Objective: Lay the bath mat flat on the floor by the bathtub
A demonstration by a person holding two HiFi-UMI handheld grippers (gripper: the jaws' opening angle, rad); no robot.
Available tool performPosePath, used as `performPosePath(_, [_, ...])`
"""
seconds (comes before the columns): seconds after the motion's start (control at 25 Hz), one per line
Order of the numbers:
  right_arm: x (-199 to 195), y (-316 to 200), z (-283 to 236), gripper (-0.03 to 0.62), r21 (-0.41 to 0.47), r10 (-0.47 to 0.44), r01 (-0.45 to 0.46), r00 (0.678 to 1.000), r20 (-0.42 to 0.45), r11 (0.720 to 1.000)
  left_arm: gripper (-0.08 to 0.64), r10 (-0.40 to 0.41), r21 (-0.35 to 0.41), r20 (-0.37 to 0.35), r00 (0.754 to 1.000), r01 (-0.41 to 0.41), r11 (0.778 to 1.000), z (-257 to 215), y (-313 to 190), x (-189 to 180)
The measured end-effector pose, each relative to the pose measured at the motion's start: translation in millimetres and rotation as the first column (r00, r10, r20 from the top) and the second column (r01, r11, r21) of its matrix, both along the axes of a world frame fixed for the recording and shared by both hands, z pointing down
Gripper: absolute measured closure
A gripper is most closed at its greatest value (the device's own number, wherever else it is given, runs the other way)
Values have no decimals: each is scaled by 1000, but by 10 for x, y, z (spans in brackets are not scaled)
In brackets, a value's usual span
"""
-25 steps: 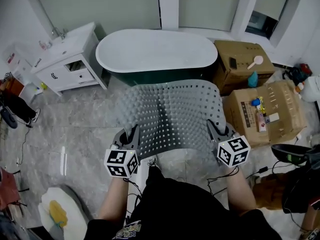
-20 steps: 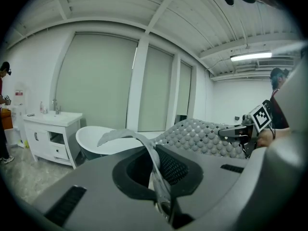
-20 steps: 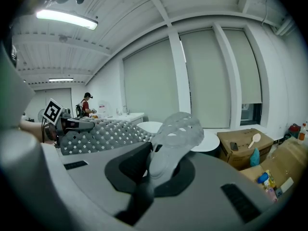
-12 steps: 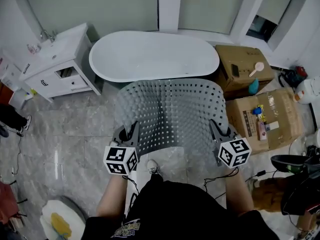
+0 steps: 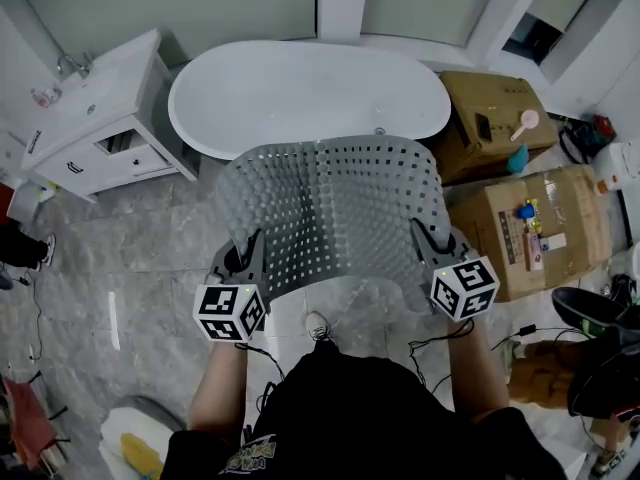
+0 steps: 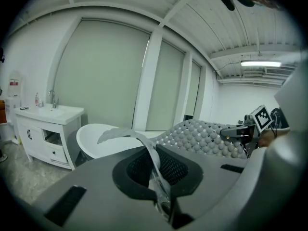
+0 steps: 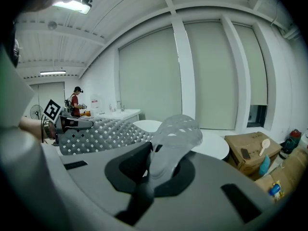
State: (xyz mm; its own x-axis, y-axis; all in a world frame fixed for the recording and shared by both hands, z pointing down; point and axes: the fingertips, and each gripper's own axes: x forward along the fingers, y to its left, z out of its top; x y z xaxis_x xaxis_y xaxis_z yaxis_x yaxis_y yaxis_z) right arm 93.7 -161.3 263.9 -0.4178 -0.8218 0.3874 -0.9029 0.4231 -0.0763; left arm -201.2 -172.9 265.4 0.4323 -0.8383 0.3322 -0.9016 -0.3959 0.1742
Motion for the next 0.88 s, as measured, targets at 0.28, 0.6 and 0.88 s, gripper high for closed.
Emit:
performPosePath(0.28, [-392,-335,50,563,4,-18,18,1000,10,1000,531,-17,6,21,1000,16,1000,3,-304,-382])
performPosePath(0.6, [-549,-573,6,563,27,-43,43,999,16,999,531,-51,27,33,998,50,998,-83,-507,-549])
performPosePath(0.88, [-344,-744,12,563,42,-56,56,998,15,998,531,-67,35,40,997,66,997,-115,-634,-348])
